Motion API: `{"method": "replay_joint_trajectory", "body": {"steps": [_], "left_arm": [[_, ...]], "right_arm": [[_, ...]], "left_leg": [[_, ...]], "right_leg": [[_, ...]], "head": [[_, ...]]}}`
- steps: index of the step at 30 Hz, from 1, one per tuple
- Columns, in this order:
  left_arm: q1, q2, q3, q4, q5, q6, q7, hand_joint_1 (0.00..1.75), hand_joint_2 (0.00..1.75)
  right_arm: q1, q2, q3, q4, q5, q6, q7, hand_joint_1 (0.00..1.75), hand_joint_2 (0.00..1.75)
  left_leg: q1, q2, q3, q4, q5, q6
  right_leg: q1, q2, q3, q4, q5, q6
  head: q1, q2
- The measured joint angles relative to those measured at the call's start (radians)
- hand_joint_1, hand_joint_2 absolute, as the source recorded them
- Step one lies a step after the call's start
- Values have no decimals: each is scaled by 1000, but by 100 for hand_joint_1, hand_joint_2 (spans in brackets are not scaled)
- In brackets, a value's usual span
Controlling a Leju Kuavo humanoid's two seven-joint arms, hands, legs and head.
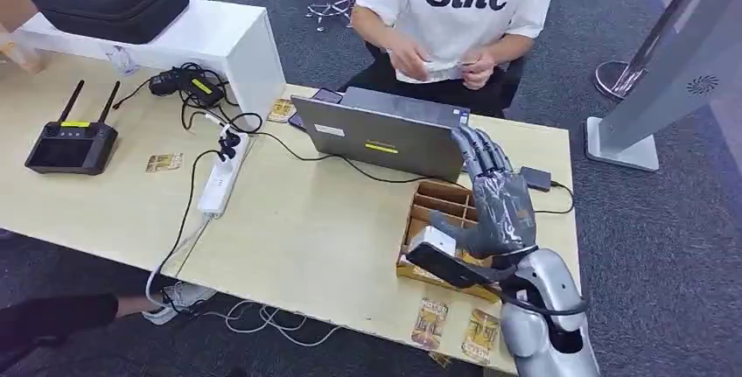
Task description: Pass the card to the sensor for recognition and then transmit it.
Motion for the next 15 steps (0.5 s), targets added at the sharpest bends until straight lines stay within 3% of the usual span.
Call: {"method": "replay_joint_trajectory", "body": {"steps": [8,15], "left_arm": [[5,-3,29,0,34,16,1,0,175],[5,-2,39,0,37,24,1,0,175]], "right_arm": [[202,-115,-13,-91,-104,-5,-93,0,175],[262,-204,-14,-71,-73,55,-81,0,175]], "left_leg": [[0,0,-2,0,-1,1],[0,0,-2,0,-1,1]], "right_leg": [[0,0,-1,0,-1,1],[0,0,-1,0,-1,1]], "head": [[0,0],[0,0]]}}
